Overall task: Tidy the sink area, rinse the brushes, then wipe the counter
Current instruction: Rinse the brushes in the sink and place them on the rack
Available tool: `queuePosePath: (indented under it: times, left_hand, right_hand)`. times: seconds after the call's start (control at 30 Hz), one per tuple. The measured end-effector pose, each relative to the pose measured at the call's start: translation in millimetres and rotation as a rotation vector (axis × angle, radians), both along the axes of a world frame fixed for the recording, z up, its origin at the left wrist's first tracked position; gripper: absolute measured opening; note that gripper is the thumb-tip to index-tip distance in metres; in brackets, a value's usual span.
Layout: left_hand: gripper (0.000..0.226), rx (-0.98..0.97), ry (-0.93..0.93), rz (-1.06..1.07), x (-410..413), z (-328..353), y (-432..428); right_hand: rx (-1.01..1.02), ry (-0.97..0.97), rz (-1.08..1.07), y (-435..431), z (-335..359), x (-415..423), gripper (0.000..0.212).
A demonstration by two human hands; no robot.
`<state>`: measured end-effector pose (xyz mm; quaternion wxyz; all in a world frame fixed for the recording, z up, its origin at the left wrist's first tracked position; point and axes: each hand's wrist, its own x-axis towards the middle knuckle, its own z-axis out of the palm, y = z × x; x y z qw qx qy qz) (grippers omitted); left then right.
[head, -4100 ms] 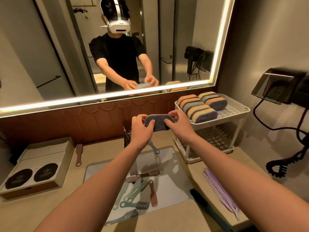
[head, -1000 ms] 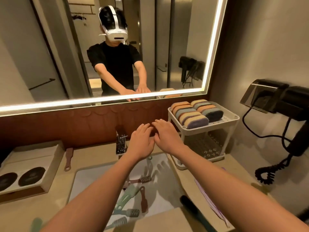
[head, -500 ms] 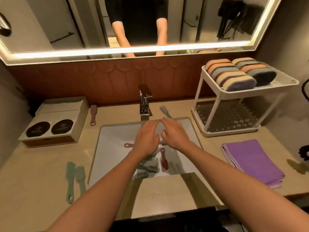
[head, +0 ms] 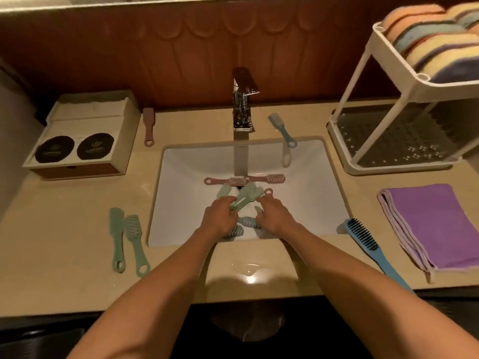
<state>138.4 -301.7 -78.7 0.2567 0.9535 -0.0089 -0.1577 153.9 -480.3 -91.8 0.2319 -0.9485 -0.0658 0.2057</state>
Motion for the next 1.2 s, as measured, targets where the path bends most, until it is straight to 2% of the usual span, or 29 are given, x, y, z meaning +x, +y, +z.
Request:
queuePosePath:
  times: [0.1,0.2,0.23,0.33,0.47,0.63,0.73,0.83,1.03,1.13,1.2]
  left_hand:
    - [0.037,0.019,0.131,0.013,0,-18,2]
    - [0.012,0.0,0.258,-0.002,2,-27,0]
    - [0.01,0.008,0.287,-0.023,3,-32,-1]
    - [0.023,0.025,0.363,-0.065,2,-40,-1]
    - [0.03,0.035,0.413,-0.091,3,-44,2]
    - [0.033,0.064,0.409,-0.07,2,-43,1]
    - [0.042,0.073,0.412,-0.059,3,-43,1]
    - [0.038,0.001,0.325,-0.053,3,-39,0]
    - [0.043,-0.09,0.146,-0.019,7,-20,-5]
    - [0.047,-0.143,0.149,-0.051,17,-2,-15]
    - [0.04,-0.209,0.163,-0.096,26,10,-25]
  right_hand:
    - [-0.03,0.151,0.047,1,-14,1,0.053]
    - [-0.114,0.149,0.153,7,-22,2,0.053]
    - [-0.136,0.135,0.184,10,-23,3,0.051]
    - [-0.196,0.101,0.273,16,-24,3,0.047]
    - [-0.263,0.109,0.347,16,-28,4,0.051]
    - [-0.284,0.079,0.342,15,-29,2,0.032]
    - [-0.254,0.1,0.291,17,-26,2,0.03]
    - [-0.183,0.117,0.177,19,-28,4,0.044]
    - [0.163,0.133,0.004,11,-21,5,0.066]
    - [0.29,0.1,-0.034,6,-6,7,0.07]
    - [0.332,0.061,-0.048,2,6,11,0.07]
